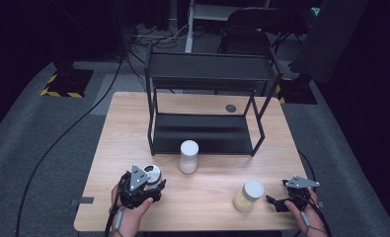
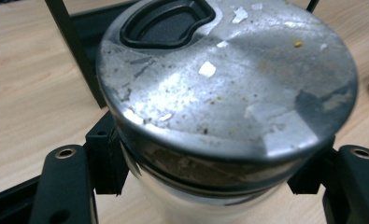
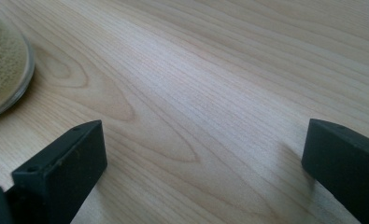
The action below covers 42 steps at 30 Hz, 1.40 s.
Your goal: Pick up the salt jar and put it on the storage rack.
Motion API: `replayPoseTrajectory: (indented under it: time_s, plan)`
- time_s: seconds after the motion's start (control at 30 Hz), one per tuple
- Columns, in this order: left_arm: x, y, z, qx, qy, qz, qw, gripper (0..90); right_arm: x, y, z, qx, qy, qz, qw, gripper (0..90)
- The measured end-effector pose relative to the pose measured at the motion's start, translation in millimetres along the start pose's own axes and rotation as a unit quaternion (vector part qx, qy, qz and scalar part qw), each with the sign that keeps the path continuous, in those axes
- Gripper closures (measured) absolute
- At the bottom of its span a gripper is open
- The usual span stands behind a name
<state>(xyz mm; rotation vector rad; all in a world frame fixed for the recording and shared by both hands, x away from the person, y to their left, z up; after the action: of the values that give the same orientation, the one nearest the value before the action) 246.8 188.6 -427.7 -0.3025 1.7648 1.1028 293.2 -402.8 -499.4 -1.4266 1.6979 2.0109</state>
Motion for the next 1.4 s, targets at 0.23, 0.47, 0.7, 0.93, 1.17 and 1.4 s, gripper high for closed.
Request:
replayPoseTrajectory:
  time_s: [0.23,0.47,0.7,0.93,1.17,1.4]
  plan:
    - [-17.9,-5.2,7.5,0.008,-0.003,-0.003,1.0,30.3,0.0,0.0,0.0,0.0,0.0,0.0,1.0,0.2]
    - [-37.2,-13.9,16.2,0.012,-0.007,-0.002,0.9999,30.3,0.0,0.0,0.0,0.0,0.0,0.0,1.0,0.2]
    - [-57.0,-22.3,27.5,0.017,-0.009,-0.005,0.9998,30.3,0.1,0.0,0.0,0.0,0.0,0.0,1.0,0.3]
    - [-74.4,-32.0,36.0,0.015,-0.021,-0.005,0.9996,30.3,0.0,0.0,0.0,0.0,0.0,0.0,1.0,0.2]
    - [-93.5,-41.7,45.1,0.024,-0.024,-0.009,0.9994,30.3,0.1,0.0,0.0,0.0,0.0,0.0,1.0,0.3]
    - [-111.6,-51.9,51.8,0.024,-0.033,-0.009,0.9991,30.3,0.1,0.0,0.0,0.0,0.0,0.0,1.0,0.2]
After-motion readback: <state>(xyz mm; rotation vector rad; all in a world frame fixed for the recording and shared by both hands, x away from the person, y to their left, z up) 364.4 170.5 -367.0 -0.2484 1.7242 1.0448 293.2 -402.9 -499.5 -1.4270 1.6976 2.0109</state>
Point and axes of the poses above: each handheld gripper's, and its own axes: y roughly backward along the jaws, x roughly out of its underside, z roughly to its left, the point moved 7 cm from there along -y, roughly forward along the jaws, and after that the axes turned 7 degrees about x, right-handed, at the moved point
